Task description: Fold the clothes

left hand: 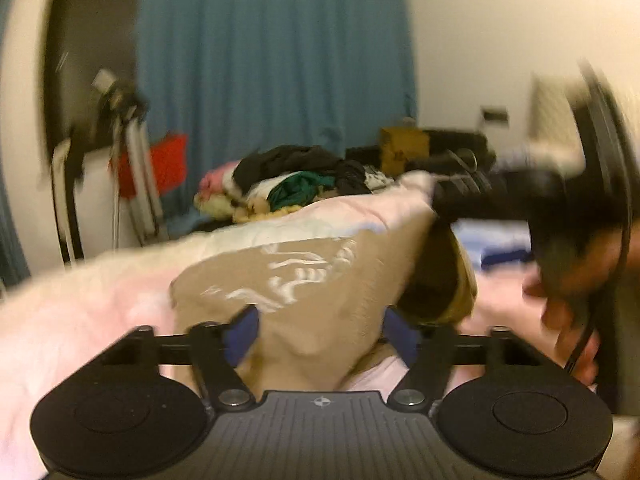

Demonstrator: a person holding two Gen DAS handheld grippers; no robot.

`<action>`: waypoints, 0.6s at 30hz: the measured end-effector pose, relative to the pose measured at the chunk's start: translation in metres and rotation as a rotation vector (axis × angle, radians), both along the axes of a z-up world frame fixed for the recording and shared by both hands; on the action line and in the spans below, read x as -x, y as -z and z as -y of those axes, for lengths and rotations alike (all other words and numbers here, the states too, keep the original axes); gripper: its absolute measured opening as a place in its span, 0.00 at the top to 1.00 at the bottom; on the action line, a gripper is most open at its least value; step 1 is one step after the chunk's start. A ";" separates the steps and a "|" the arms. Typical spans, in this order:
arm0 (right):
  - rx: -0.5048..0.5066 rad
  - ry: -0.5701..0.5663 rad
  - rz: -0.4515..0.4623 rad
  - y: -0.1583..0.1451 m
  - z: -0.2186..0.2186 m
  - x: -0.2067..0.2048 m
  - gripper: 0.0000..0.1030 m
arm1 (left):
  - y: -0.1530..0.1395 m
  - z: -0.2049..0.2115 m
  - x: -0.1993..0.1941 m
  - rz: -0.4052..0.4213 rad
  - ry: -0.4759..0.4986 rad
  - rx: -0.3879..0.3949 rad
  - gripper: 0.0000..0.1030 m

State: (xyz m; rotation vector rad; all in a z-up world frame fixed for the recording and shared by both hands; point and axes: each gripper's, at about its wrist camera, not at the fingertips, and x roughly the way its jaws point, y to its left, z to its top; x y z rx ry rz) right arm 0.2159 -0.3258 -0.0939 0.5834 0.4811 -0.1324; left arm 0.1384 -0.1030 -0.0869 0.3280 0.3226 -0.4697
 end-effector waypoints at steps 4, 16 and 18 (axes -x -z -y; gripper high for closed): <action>-0.029 0.003 0.000 0.001 0.006 0.001 0.14 | 0.039 0.057 -0.002 0.181 -0.035 -0.253 0.24; 0.039 0.019 -0.036 0.011 0.006 -0.007 0.14 | 0.008 0.016 -0.022 0.400 -0.542 -0.129 0.18; 0.086 0.002 -0.052 0.011 -0.001 -0.008 0.15 | -0.013 0.002 -0.012 0.397 -0.554 -0.045 0.15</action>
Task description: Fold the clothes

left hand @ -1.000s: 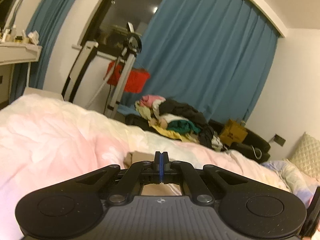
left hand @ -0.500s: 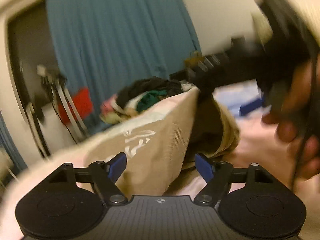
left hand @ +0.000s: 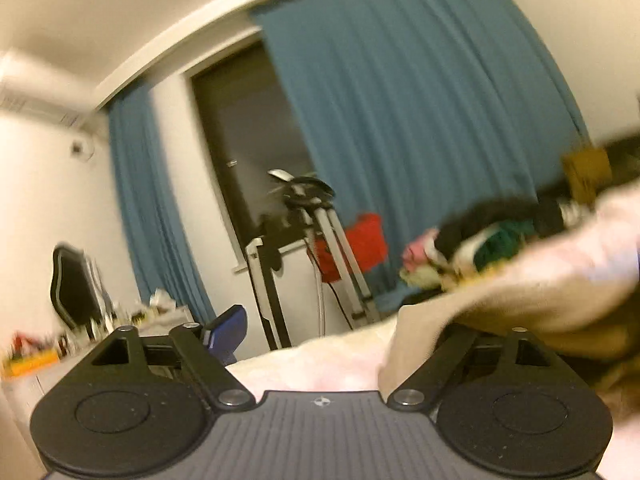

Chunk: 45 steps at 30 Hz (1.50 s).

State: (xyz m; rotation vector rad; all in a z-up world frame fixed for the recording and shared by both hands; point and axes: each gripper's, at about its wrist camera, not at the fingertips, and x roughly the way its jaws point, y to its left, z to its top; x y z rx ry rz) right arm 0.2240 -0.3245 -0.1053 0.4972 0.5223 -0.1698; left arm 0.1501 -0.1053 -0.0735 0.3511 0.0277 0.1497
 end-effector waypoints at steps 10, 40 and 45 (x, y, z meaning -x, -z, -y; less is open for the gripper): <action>0.229 0.041 0.070 -0.017 -0.017 0.019 0.15 | -0.017 -0.043 0.029 -0.045 -0.010 -0.003 0.10; 0.420 -0.036 0.812 -0.335 -0.022 0.199 0.14 | -0.320 -0.151 0.175 0.330 0.073 0.393 0.00; 0.429 -0.105 0.894 -0.431 -0.015 0.236 0.14 | -0.415 -0.165 0.205 0.351 0.166 0.435 0.00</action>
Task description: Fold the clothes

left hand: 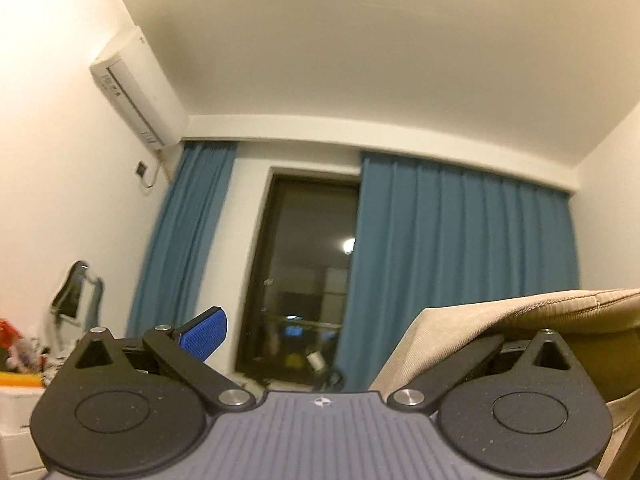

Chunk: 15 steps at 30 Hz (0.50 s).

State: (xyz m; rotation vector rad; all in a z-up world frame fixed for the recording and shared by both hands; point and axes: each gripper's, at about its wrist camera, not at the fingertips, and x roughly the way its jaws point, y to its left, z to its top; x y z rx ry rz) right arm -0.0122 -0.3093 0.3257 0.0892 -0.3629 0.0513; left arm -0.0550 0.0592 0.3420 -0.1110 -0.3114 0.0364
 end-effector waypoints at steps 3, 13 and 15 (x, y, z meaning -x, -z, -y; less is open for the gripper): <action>0.005 -0.024 0.015 -0.038 0.005 0.014 0.14 | -0.033 -0.003 0.006 0.006 0.031 -0.003 0.00; 0.003 -0.069 -0.166 -0.044 0.010 -0.036 0.14 | -0.017 -0.010 -0.099 -0.214 0.125 0.024 0.00; 0.003 -0.063 -0.233 -0.018 0.007 -0.071 0.14 | 0.007 -0.012 -0.144 -0.283 0.130 0.030 0.00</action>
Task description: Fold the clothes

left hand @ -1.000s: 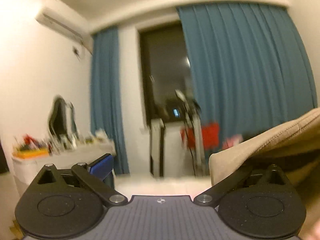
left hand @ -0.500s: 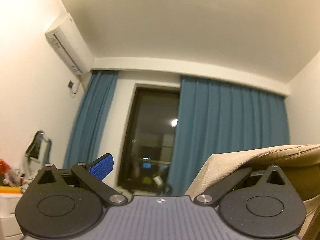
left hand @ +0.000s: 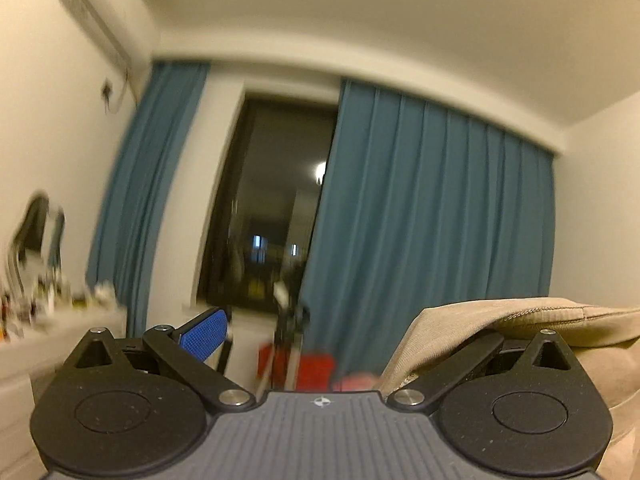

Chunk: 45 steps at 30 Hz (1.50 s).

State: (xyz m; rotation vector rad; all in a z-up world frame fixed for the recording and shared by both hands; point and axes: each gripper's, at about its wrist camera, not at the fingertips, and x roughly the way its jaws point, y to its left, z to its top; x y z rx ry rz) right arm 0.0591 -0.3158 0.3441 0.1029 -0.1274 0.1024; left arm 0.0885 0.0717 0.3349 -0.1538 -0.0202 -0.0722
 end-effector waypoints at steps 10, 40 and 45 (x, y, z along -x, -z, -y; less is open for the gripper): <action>-0.014 0.094 -0.236 0.136 -0.027 -0.236 0.14 | 0.143 0.015 -0.256 -0.233 -0.105 0.000 0.00; -0.005 -0.098 -0.884 0.375 -0.091 -0.484 0.15 | 0.387 0.029 -0.441 -0.829 0.162 -0.231 0.00; -0.066 -0.067 -0.721 0.332 -0.085 -0.385 0.15 | 0.350 0.030 -0.320 -0.702 0.142 -0.168 0.00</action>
